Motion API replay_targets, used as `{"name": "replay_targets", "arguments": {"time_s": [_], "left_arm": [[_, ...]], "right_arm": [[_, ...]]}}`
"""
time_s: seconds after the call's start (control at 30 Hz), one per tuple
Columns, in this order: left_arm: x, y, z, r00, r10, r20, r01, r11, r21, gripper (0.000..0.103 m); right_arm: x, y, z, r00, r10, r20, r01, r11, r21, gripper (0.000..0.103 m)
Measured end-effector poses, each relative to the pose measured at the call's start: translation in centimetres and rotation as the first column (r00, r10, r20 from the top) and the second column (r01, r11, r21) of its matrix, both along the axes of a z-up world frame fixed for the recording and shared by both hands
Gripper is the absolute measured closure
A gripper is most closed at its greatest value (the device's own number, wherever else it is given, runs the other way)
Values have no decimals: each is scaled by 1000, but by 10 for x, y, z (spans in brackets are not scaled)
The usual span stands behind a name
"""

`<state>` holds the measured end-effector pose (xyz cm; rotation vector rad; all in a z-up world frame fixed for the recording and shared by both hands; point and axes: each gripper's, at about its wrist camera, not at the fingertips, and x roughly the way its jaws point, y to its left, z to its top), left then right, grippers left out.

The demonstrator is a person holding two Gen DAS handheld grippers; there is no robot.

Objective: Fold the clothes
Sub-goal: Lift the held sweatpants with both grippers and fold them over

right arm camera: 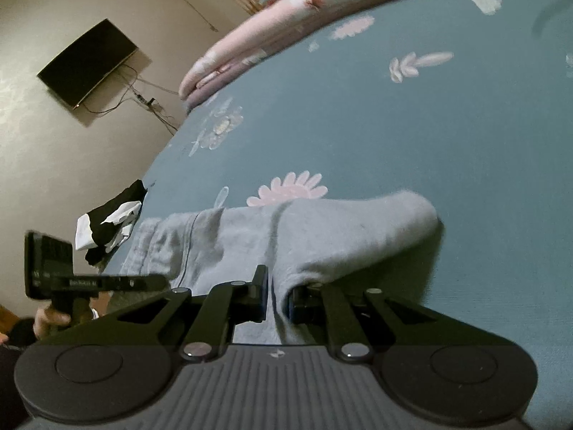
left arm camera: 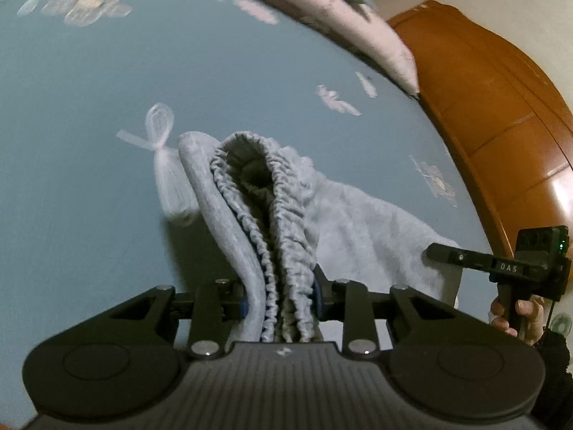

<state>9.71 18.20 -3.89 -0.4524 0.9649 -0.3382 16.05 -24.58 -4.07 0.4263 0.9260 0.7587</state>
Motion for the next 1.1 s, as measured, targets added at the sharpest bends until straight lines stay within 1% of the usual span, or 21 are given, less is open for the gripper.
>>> {"name": "replay_targets", "arguments": {"time_s": [0.1,0.17,0.3,0.4,0.57,0.73,0.93,1.1], "left_arm": [[10,-21,13,999,-37,29,36,999,34,75],[18,-36,21,997,-63,47,61,997,41,75],[38,-71,36,989,-129,74,125,990,61,75],[54,-107,45,977,-192,89,186,980,73,75],[81,-177,53,946,-309,95,300,949,96,75],[108,-246,56,909,-404,100,393,912,114,75],[142,-326,58,871,-481,104,468,875,123,76],[163,-387,61,840,-532,111,515,844,147,76]], "right_arm": [[-12,-8,11,999,-17,34,16,1000,18,91],[-21,-14,18,998,-33,58,31,999,32,91],[-40,-45,35,989,-100,111,96,994,46,90],[-53,-69,46,978,-155,142,149,988,49,88],[-74,-113,58,949,-250,191,247,968,40,88],[-91,-147,63,914,-330,234,334,942,22,88],[-101,-182,65,864,-416,283,436,900,-8,88],[-101,-208,55,828,-492,267,509,861,7,87]]}}
